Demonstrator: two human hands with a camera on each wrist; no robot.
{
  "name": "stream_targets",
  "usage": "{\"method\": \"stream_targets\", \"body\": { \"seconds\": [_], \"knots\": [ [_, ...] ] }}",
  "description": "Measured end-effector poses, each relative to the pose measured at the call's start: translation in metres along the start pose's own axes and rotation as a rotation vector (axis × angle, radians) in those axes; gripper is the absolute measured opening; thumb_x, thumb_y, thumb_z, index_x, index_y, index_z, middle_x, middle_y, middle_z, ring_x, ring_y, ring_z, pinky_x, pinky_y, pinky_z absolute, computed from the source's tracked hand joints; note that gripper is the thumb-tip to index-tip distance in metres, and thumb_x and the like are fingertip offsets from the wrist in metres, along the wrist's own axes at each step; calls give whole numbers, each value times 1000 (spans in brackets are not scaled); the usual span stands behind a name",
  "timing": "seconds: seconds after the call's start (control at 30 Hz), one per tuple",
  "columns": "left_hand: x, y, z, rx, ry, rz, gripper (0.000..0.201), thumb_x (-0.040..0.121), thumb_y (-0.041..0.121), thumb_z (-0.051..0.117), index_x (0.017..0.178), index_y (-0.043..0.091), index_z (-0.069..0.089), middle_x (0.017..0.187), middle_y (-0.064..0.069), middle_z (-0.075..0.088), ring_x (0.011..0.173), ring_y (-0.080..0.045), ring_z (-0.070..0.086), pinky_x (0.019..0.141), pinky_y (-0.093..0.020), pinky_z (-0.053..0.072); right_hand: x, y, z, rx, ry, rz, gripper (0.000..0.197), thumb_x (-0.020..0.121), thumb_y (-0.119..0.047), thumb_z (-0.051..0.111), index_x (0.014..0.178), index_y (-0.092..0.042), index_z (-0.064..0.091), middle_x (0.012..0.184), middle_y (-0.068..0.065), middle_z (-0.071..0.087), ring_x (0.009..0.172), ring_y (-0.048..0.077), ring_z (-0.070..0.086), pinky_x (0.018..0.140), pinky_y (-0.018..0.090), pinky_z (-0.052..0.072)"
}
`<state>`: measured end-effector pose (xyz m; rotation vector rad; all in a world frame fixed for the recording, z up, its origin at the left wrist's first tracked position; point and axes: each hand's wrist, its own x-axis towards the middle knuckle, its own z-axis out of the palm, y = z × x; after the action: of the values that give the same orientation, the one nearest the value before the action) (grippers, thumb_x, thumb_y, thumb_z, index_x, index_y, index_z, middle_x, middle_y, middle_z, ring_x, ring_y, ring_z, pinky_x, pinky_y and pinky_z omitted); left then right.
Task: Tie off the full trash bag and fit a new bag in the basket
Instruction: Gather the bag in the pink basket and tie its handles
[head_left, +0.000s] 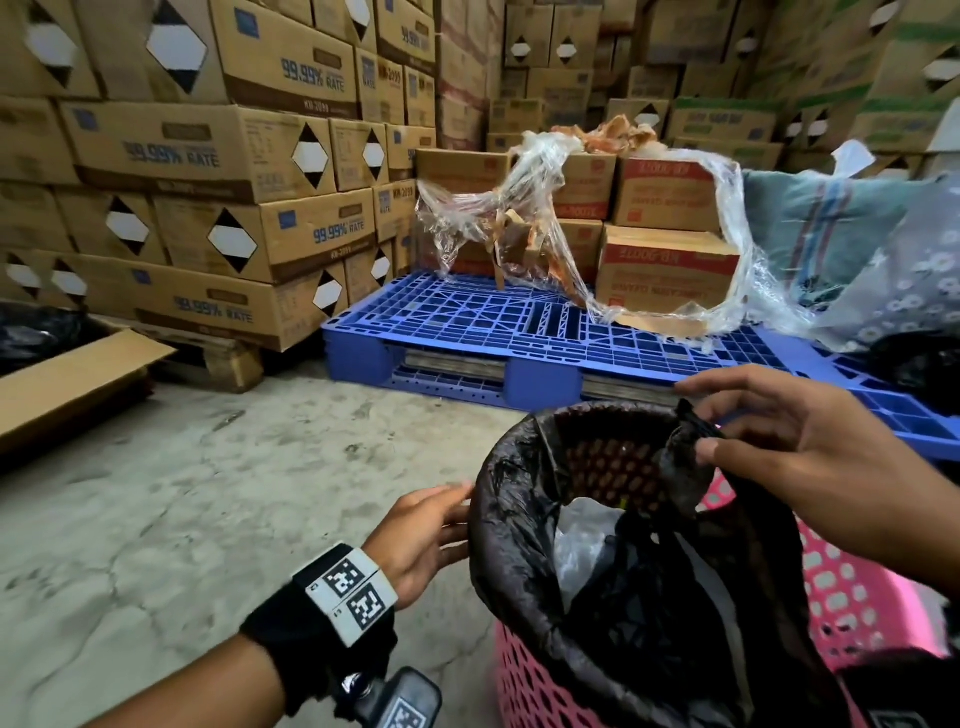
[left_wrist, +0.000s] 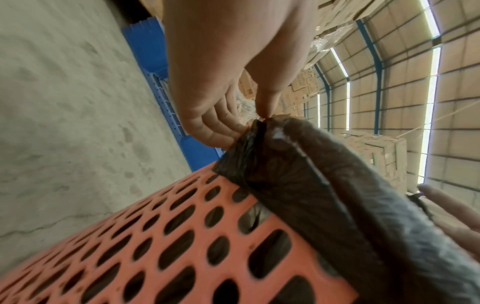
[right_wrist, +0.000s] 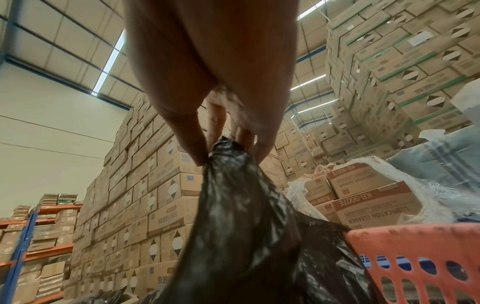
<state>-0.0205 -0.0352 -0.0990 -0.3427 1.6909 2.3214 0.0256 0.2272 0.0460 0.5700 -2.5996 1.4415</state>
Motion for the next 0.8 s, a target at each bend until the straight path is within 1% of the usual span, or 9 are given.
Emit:
{"method": "stream_targets", "body": {
  "seconds": [0.1, 0.17, 0.23, 0.37, 0.47, 0.53, 0.63, 0.7, 0.8],
  "knots": [
    [-3, 11, 2, 17, 87, 91, 20, 89, 2, 54, 107, 0, 61, 76, -7, 68, 60, -13, 63, 62, -26, 50, 1, -1, -3, 10, 9, 11, 36, 79, 7, 63, 104, -18, 63, 88, 11, 60, 74, 16, 66, 62, 9, 52],
    [-7, 26, 1, 12, 152, 184, 18, 88, -1, 54, 103, 4, 60, 73, -6, 67, 56, -11, 62, 62, -26, 50, 1, 1, -6, 28, 7, 29, 37, 80, 8, 62, 105, -19, 62, 88, 12, 59, 65, 12, 65, 60, 14, 54],
    [-15, 47, 6, 64, 148, 294, 17, 87, -1, 55, 101, 8, 59, 77, -9, 67, 59, -12, 63, 61, -26, 51, 3, 3, -9, 46, 13, 56, 39, 81, 8, 61, 106, -22, 62, 88, 11, 60, 65, 14, 64, 59, 18, 55],
    [-31, 88, 40, 239, 25, 449, 17, 86, 0, 59, 102, 8, 59, 82, -14, 65, 72, -21, 62, 67, -31, 50, 10, 5, -17, 211, 68, 100, 43, 82, 13, 56, 107, -22, 62, 89, 14, 62, 68, 17, 64, 57, 14, 54],
    [-41, 117, 79, 322, -93, 523, 14, 86, 3, 60, 97, 12, 60, 78, -11, 65, 73, -21, 63, 64, -27, 52, 15, 6, -25, 301, 132, 114, 46, 82, 14, 55, 112, -20, 61, 91, 15, 58, 73, 17, 64, 58, 13, 52],
    [-52, 134, 104, 394, -206, 554, 14, 85, 5, 62, 97, 12, 61, 79, -11, 65, 73, -21, 62, 63, -24, 52, 18, 8, -28, 329, 121, 104, 50, 79, 11, 61, 111, -28, 63, 94, 13, 57, 77, 19, 60, 66, 19, 52],
    [-70, 151, 143, 574, -428, 600, 18, 83, 2, 62, 100, 4, 59, 75, -13, 62, 66, -16, 58, 57, -19, 49, 17, 5, -35, 251, 42, 56, 59, 72, -2, 74, 116, -38, 60, 97, 14, 54, 85, 20, 53, 83, 33, 47],
    [-80, 153, 162, 673, -534, 621, 17, 82, -1, 62, 98, -2, 58, 66, -11, 61, 57, -16, 55, 52, -18, 49, 15, 2, -33, 245, -40, -14, 51, 74, -3, 73, 116, -31, 62, 98, 24, 60, 86, 23, 55, 82, 38, 46],
    [-82, 150, 180, 718, -556, 647, 10, 85, -1, 59, 94, -2, 55, 56, -9, 61, 46, -17, 55, 44, -22, 50, 9, -1, -32, 285, -50, -93, 15, 82, -5, 65, 96, -9, 69, 91, 33, 66, 80, 28, 56, 75, 46, 42]
  ]
}}
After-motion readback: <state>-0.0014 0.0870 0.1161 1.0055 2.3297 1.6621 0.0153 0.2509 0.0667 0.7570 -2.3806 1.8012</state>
